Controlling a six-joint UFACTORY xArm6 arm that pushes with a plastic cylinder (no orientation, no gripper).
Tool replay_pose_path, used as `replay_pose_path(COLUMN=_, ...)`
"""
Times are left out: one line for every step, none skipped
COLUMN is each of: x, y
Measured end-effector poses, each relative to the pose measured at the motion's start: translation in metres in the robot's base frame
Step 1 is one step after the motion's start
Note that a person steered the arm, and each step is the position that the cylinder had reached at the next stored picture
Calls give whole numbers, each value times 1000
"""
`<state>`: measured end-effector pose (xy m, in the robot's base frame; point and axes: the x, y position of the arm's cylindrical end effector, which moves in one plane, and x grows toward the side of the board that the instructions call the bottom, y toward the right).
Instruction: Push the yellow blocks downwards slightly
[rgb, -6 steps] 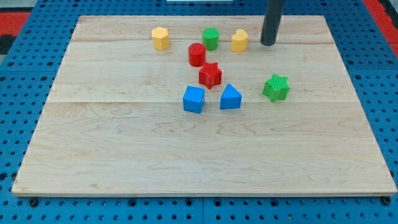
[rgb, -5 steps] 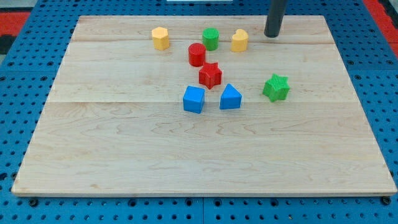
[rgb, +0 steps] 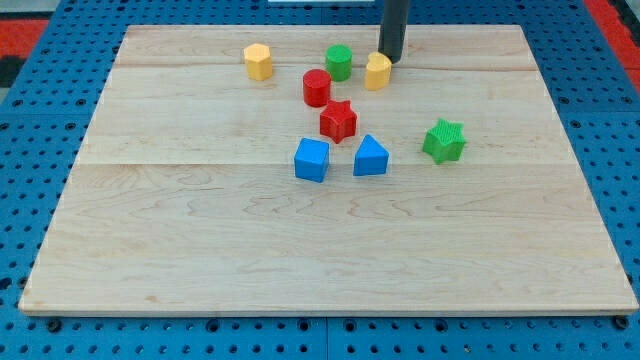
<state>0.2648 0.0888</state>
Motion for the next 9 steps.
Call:
replay_pose_path(x=4, y=-7)
replay_pose_path(x=4, y=-13)
replay_pose_path(x=-1, y=-15)
replay_pose_path(x=-41, y=-22)
replay_pose_path(x=-47, y=-127)
replay_pose_path(x=-40, y=-176)
replay_pose_path(x=-23, y=-175)
replay_pose_path(x=3, y=-175)
replay_pose_path(x=6, y=-210)
